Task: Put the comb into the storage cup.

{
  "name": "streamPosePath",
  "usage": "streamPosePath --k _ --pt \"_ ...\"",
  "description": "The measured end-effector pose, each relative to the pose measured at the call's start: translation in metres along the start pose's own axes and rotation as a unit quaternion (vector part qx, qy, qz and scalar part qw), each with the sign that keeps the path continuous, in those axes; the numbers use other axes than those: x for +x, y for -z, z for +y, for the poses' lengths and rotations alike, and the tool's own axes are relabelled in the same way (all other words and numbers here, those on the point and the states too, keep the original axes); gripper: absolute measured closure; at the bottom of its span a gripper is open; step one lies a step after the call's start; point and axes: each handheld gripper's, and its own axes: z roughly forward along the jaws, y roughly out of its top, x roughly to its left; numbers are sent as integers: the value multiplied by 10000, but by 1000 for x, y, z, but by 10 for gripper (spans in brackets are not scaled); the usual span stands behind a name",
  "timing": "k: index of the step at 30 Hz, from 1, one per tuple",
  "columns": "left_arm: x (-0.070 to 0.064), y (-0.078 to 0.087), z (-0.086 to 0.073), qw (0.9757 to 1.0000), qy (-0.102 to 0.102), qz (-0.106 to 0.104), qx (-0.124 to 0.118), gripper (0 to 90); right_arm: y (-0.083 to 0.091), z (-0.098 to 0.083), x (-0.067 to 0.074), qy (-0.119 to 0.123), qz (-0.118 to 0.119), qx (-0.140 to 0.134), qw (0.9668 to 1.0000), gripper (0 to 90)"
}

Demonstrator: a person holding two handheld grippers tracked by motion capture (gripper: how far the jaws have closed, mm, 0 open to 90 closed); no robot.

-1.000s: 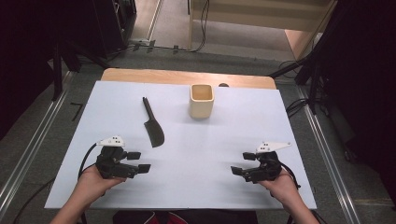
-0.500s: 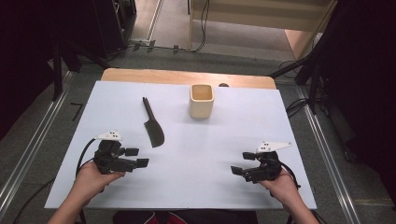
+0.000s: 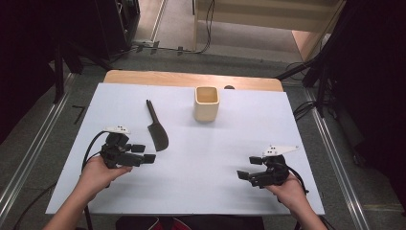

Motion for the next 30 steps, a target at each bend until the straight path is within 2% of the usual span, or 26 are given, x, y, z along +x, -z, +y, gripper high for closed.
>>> streamPosePath --k 5,9,13,19,25,30 --pt "5 -1 11 9999 70 -85 7 275 0 0 0 36 -19 -22 10000 165" --pt "10 -1 17 9999 129 -54 11 275 0 0 1 13 6 -47 10000 165" --pt "12 -4 22 9999 108 2 53 276 0 0 1 21 10 -18 10000 165" --pt "16 -6 30 9999 95 -27 34 276 -1 0 0 31 -20 29 10000 165" --pt "19 -7 40 10000 13 45 -6 276 -1 1 1 -11 -14 4 10000 165" --pt "23 -10 46 9999 -34 123 55 290 -1 1 1 8 -20 10 10000 165"
